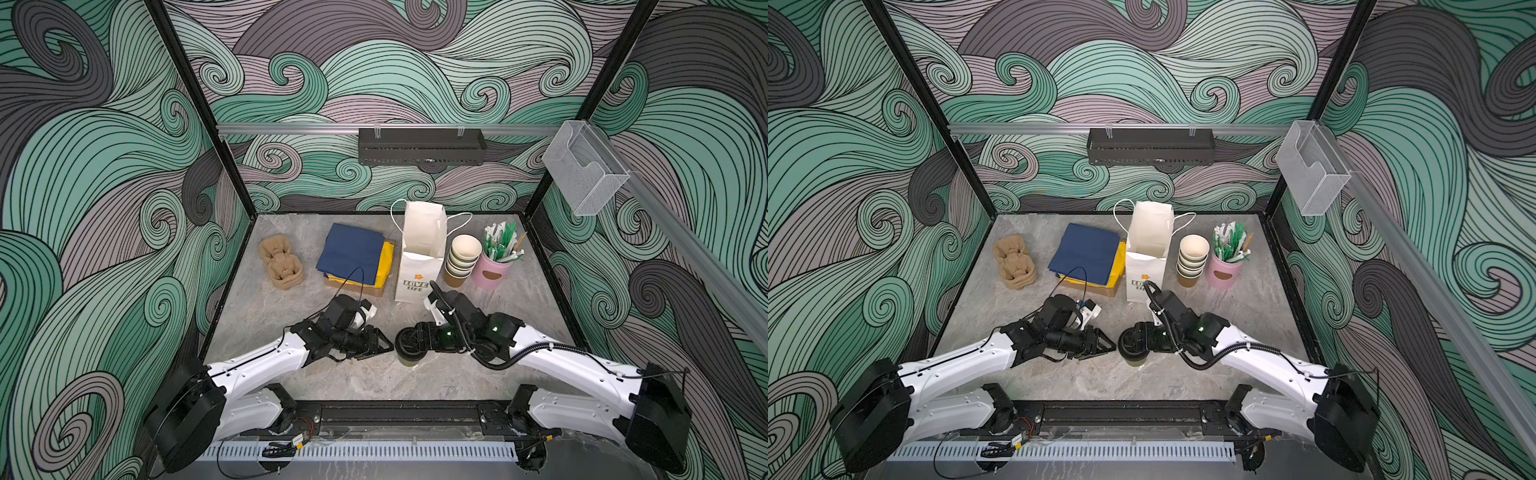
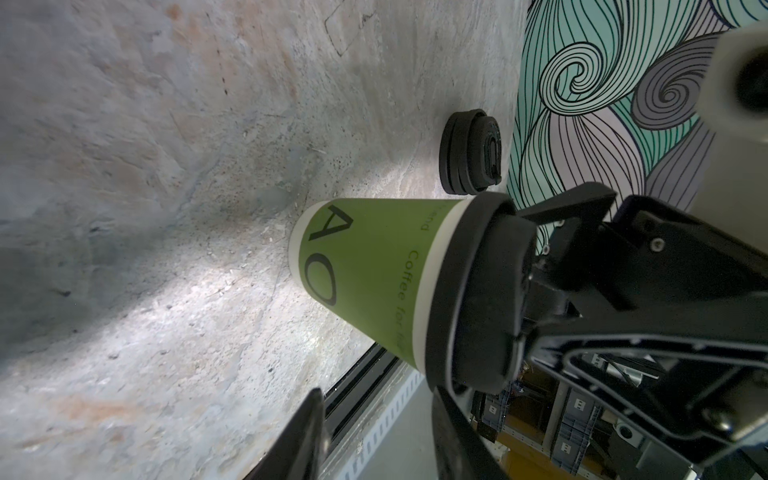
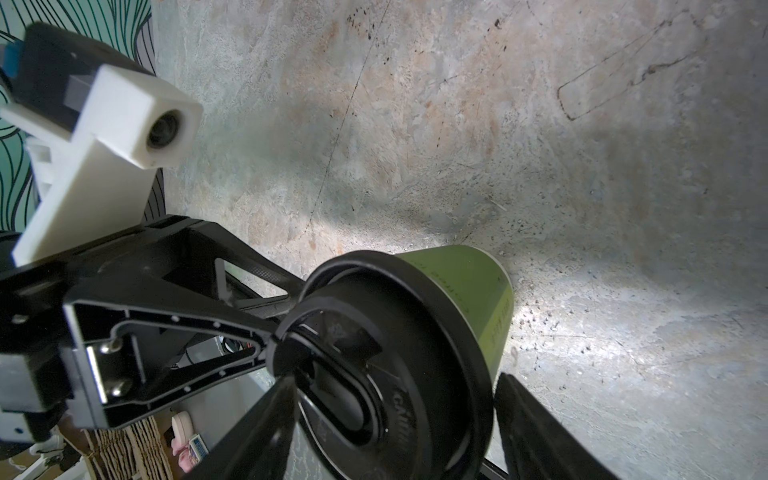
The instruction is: Pack the takeout coffee
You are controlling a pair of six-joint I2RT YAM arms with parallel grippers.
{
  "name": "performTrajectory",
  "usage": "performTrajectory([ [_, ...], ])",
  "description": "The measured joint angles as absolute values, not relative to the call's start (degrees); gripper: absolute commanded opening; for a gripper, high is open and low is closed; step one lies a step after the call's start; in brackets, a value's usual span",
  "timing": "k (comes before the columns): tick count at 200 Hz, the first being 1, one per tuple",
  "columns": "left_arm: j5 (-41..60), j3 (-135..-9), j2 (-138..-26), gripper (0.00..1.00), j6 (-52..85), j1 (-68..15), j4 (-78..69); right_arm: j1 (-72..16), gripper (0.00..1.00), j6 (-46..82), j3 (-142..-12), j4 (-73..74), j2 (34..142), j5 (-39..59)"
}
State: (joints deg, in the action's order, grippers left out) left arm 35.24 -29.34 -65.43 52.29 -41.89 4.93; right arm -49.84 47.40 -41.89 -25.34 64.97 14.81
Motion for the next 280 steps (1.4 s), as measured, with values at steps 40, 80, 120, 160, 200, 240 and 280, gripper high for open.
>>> performTrajectory([
  [40, 36.69, -29.23, -64.66, 0.48, 53.45, -42.57, 2.26, -49.01, 0.74, 47.20, -40.99, -26.57, 61.21, 14.98],
  [80, 37.41, -29.21, -66.78, 0.44, 54.50, -43.94, -0.60, -47.46, 0.73, 46.65, -40.73, -27.20, 60.71, 15.70],
  [120, 37.78, -29.19, -68.82, 0.40, 54.76, -44.12, -1.43, -47.22, 0.72, 46.24, -40.73, -26.70, 62.15, 17.04],
  [160, 37.74, -29.19, -68.93, 0.40, 54.83, -44.12, -1.37, -47.13, 0.70, 46.28, -39.83, -26.28, 62.94, 17.80],
  [200, 37.63, -29.21, -69.69, 0.36, 54.74, -44.12, -1.08, -47.00, 0.70, 46.52, -39.22, -25.45, 62.89, 18.46],
  [240, 37.74, -29.89, -70.06, 0.30, 54.00, -44.18, -0.36, -47.00, 0.69, 46.57, -38.94, -25.34, 62.59, 18.48],
  [280, 37.89, -31.22, -71.18, 0.26, 52.38, -44.42, 0.82, -47.00, 0.69, 46.59, -38.74, -25.04, 62.59, 18.52],
])
